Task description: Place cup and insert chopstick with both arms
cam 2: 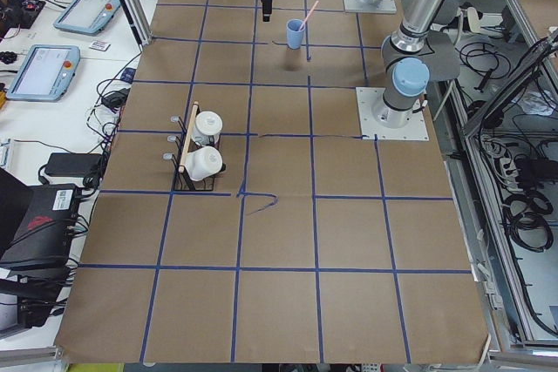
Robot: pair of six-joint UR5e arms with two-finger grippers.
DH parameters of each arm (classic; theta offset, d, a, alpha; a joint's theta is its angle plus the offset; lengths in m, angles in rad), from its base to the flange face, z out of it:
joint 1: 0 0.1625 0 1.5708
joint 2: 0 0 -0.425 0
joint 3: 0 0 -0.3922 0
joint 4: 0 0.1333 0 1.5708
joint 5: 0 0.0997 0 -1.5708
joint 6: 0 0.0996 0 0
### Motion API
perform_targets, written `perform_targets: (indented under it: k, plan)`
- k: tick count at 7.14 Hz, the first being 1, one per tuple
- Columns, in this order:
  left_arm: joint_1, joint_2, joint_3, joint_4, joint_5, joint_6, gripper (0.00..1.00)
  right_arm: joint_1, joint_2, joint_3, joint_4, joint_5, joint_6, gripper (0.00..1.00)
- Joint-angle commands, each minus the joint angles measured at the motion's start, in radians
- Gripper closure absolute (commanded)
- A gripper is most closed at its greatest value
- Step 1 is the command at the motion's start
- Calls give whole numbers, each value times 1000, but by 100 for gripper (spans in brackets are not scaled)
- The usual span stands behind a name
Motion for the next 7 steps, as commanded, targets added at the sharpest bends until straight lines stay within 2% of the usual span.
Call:
perform_targets:
  k: [1,7]
  plan:
    - [0,0,1,0,-1,1,0,-164,-26,-2,23,6,-149,0]
    - [0,0,1,0,-1,-1,0,-179,-49,10,26,7,-140,0]
